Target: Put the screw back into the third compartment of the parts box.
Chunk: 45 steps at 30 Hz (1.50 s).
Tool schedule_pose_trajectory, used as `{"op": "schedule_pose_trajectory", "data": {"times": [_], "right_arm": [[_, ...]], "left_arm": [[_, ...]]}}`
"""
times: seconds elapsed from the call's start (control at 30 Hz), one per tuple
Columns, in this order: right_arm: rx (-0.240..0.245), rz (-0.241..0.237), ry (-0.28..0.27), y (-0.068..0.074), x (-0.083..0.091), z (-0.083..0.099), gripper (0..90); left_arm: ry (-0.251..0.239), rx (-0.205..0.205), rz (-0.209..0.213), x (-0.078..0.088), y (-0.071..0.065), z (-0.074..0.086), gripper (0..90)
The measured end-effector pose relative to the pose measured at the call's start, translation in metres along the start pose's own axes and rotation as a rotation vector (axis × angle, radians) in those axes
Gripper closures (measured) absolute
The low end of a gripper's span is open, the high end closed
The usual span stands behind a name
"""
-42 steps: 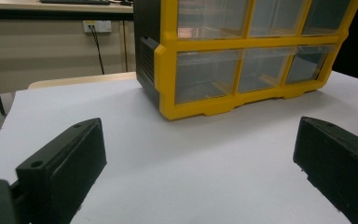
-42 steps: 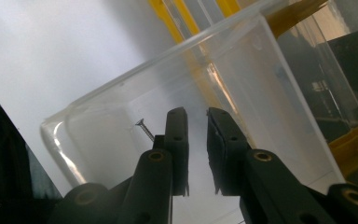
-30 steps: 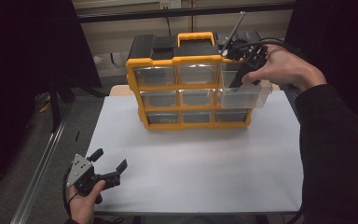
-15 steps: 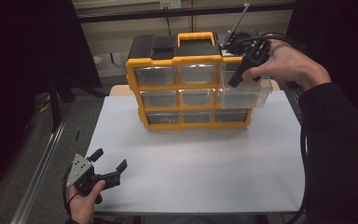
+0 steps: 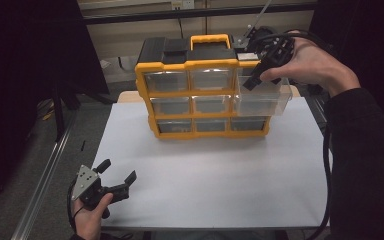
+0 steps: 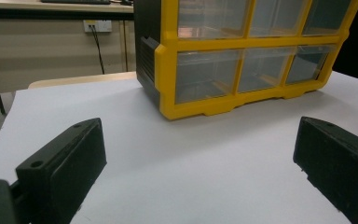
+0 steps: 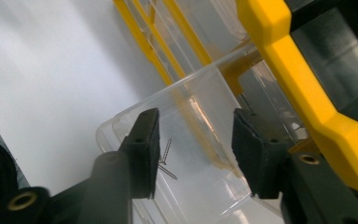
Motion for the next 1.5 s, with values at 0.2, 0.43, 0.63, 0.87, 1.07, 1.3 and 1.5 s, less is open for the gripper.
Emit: {"op": "schedule_pose_trajectory", "data": {"times": [0.2, 0.43, 0.63, 0.87, 1.07, 1.3, 1.5], "right_arm": [[-0.007, 0.000, -0.020, 0.000, 0.003, -0.001, 41.3], [-0.002, -0.013, -0.069, 0.003, 0.008, -0.007, 28.1], [0.005, -0.023, -0.077, 0.011, 0.006, -0.014, 21.4], [0.032, -0.033, -0.098, 0.023, 0.004, -0.028, 16.0], [0.059, -0.037, -0.094, 0.034, -0.001, -0.038, 12.8], [0.075, -0.039, -0.094, 0.043, -0.006, -0.048, 9.6], [0.095, -0.041, -0.096, 0.053, -0.012, -0.057, 5.3]], "left_arm": [[-0.001, 0.003, -0.002, 0.000, 0.000, 0.000, 2.3], [-0.004, -0.001, 0.004, 0.000, 0.000, 0.000, 2.3], [-0.004, 0.000, 0.001, 0.000, 0.001, 0.000, 2.3], [-0.004, 0.001, 0.000, 0.000, 0.001, 0.000, 2.3], [-0.005, 0.001, 0.001, 0.000, 0.001, 0.000, 2.3], [-0.002, -0.004, 0.002, 0.000, 0.001, 0.000, 2.3], [-0.005, 0.000, 0.002, 0.000, 0.001, 0.000, 2.3]]}}
Point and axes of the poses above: each handheld gripper's, and its own axes: x roughly backward along the jaws, z roughly out of its underside, y roughly to its left, the point moved 10 cm from there along -x, roughly forward along the jaws, and after that the axes turned 15 degrees about y, right-handed, at the moved point
